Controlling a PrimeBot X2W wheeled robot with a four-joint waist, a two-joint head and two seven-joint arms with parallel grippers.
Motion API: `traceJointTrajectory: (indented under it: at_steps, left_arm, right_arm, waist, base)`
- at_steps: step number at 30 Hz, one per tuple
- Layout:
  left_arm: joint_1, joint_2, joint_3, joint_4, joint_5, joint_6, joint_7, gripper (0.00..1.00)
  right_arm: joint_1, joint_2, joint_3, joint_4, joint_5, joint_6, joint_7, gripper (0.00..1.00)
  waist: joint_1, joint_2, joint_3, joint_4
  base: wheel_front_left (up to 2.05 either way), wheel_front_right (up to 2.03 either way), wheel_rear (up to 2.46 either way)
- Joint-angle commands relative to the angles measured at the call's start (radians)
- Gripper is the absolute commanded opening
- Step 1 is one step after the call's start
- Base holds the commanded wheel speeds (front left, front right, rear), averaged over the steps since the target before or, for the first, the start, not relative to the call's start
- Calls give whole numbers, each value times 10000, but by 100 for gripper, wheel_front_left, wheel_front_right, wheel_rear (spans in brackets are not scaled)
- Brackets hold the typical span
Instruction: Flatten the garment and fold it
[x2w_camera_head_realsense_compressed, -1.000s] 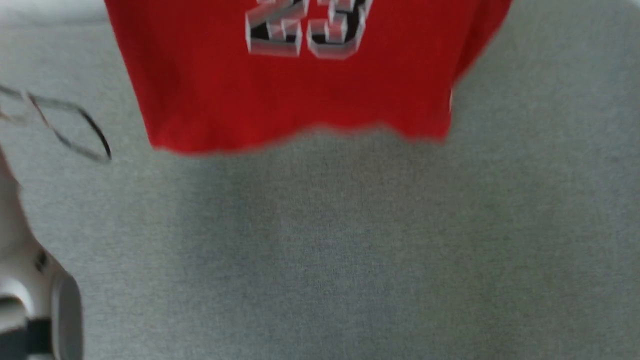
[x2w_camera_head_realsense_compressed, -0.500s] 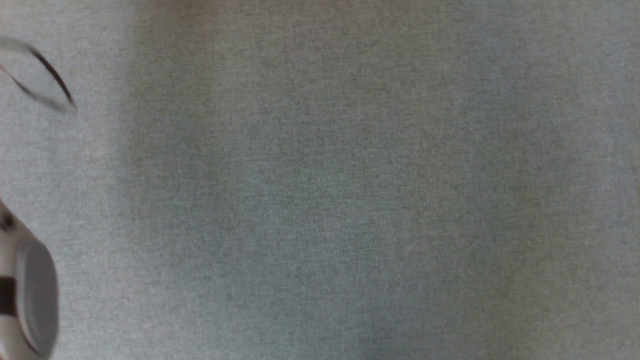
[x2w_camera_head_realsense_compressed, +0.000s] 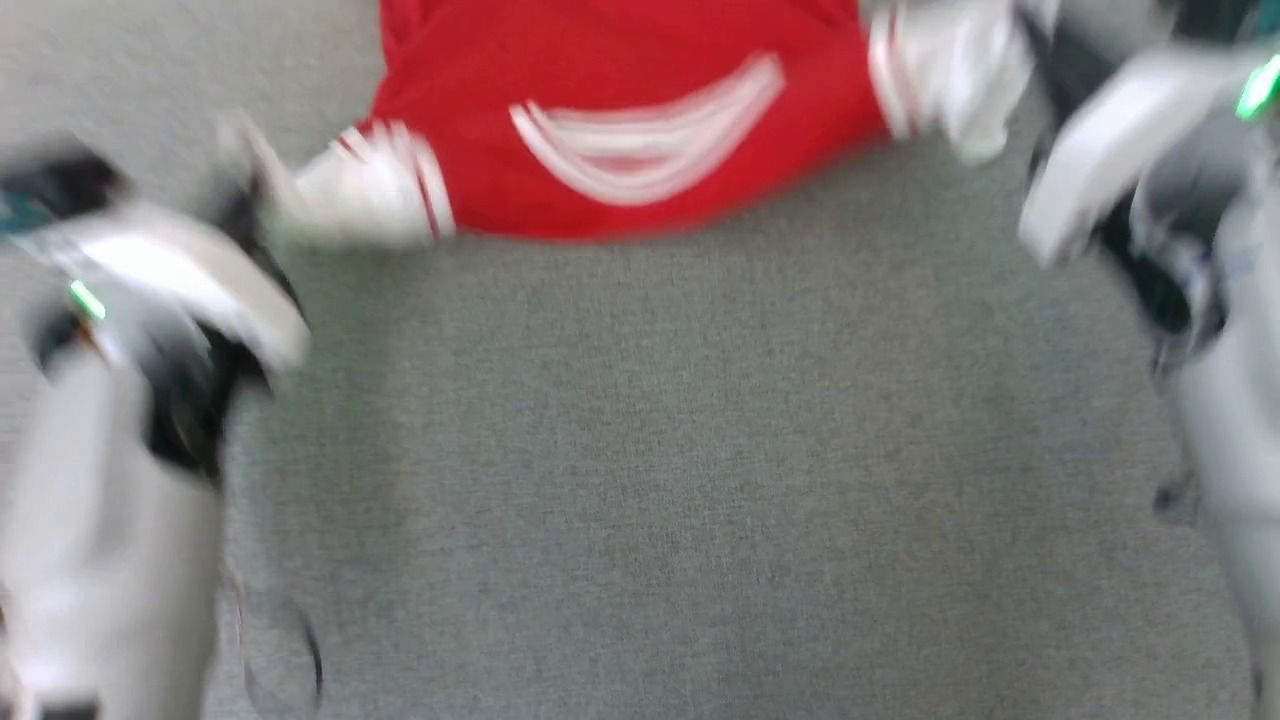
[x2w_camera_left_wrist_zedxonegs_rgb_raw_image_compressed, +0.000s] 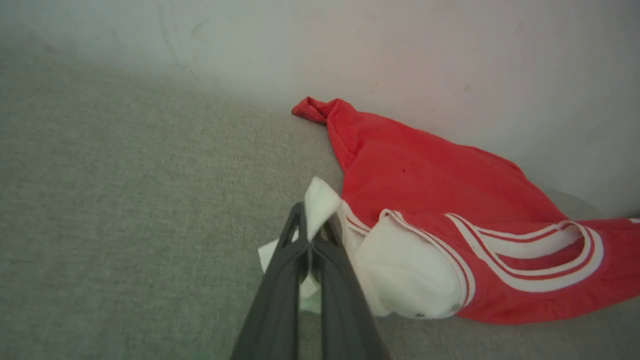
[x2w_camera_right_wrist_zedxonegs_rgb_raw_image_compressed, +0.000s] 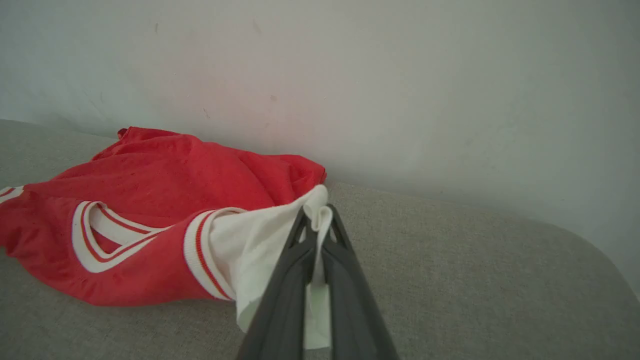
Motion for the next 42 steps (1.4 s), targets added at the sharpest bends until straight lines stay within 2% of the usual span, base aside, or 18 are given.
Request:
traceJointTrajectory:
  at_steps: [1, 4, 8, 12, 17, 22, 27, 33, 38, 39, 40, 41, 42]
  left_arm:
    - [272, -9, -74, -135, -57, -86, 113, 0]
    - [1761, 23, -306, -770, -262, -113, 798, 0]
    - [3660, -146, -270, -1795, -736, 109, 1294, 0]
    - [5406, -323, -171, -2818, -896, 678, 1466, 0]
    - [7074, -516, -22, -3712, -954, 1332, 1482, 0]
    - [8183, -450, 115, -4185, -655, 1979, 1428, 0]
    - [8895, -413, 274, -4542, -472, 2463, 1368, 0]
    - [9294, -636, 476, -4812, -637, 2669, 1143, 0]
    - [9179, -1089, 557, -4917, -990, 2360, 544, 0]
    - [9130, -1144, 560, -4917, -1026, 2271, 414, 0]
    - [9079, -1181, 570, -4917, -1037, 2191, 271, 0]
    - [9034, -1214, 578, -4907, -1058, 2119, 159, 0]
    - [8998, -1234, 568, -4898, -1077, 2041, 81, 0]
  right_arm:
    - [246, -30, -5, -136, 89, -21, 36, 0]
    - [1690, -128, -168, -735, 356, -21, 360, 0]
    - [3632, -72, -524, -1507, 472, -21, 1002, 0]
    - [5393, 239, -1146, -2224, 285, -21, 1662, 0]
    - [7209, 971, -2211, -3107, -183, -21, 2574, 0]
    - [8628, 1739, -3094, -4002, -585, -21, 3546, 0]
    - [9696, 2147, -3840, -4504, -677, -21, 4245, 0]
    - [10208, 2269, -4142, -4395, -746, -21, 4448, 0]
    - [10136, 2277, -3906, -3694, -318, -21, 3993, 0]
    - [10102, 2278, -3868, -3611, -277, -21, 3859, 28]
    - [10072, 2278, -3821, -3574, -259, -21, 3722, 89]
    - [10045, 2278, -3828, -3545, -214, -21, 3597, 100]
    - [10014, 2279, -3859, -3556, -205, -21, 3453, 100]
  waist:
    - [2, 0, -737, 106]
    - [2, 0, -1224, 122]
    - [2, 0, -1767, 120]
    - [2, 0, -2246, 114]
    - [2, 0, -2739, 141]
    - [2, 0, -3026, 224]
    - [2, 0, -3116, 339]
    - [2, 0, -3074, 416]
    - [2, 0, -3069, 507]
    - [2, 0, -3076, 535]
    - [2, 0, -3086, 562]
    - [2, 0, -3098, 587]
    - [2, 0, -3112, 614]
  base:
    - [0, 0, 0]
    - [0, 0, 0]
    - [0, 0, 0]
    - [0, 0, 0]
    - [0, 0, 0]
    - [0, 0, 0]
    - [0, 0, 0]
    - [0, 0, 0]
    - [0, 0, 0]
    - [0, 0, 0]
    - [0, 0, 0]
    - [0, 0, 0]
    - [0, 0, 0]
